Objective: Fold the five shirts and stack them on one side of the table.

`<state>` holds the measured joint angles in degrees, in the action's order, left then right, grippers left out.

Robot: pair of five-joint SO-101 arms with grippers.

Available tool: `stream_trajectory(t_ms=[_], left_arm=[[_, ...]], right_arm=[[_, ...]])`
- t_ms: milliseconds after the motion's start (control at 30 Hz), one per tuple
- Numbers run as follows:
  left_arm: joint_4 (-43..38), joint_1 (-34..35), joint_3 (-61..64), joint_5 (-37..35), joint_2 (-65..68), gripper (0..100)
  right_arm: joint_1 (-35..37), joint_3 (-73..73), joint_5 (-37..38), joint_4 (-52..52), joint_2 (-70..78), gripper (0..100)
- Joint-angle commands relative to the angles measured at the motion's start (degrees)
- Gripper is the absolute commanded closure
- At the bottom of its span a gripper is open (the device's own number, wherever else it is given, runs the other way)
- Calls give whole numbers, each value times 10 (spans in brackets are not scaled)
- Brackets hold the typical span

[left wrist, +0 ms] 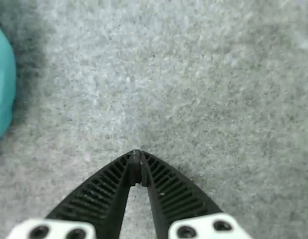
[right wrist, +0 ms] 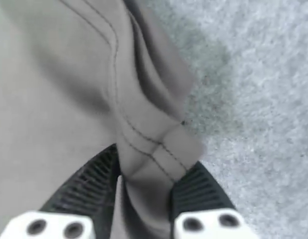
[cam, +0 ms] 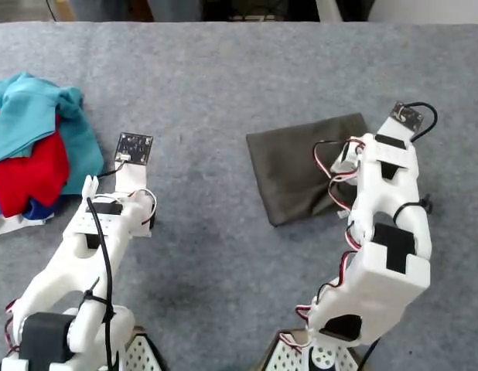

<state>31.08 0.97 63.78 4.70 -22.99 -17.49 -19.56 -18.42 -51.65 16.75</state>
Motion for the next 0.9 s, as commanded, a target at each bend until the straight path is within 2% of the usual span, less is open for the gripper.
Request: stream_trajectory(t_ms=[0, 267, 500, 700, 867], left_arm=[[-4, 6, -4, -2, -11, 971], [-4, 6, -4, -2, -11, 971], [-4, 6, -4, -2, -11, 971], [-4, 6, -2, -2, -11, 971], [-4, 6, -2, -2, -11, 971]], right_arm=[[2, 5, 24, -3, -32, 984], [2, 5, 69, -4, -132, 984], [-7, 5, 93, 0, -160, 984], [-70, 41, 110, 25, -147, 984], [-135, 115, 140, 21, -81, 984]])
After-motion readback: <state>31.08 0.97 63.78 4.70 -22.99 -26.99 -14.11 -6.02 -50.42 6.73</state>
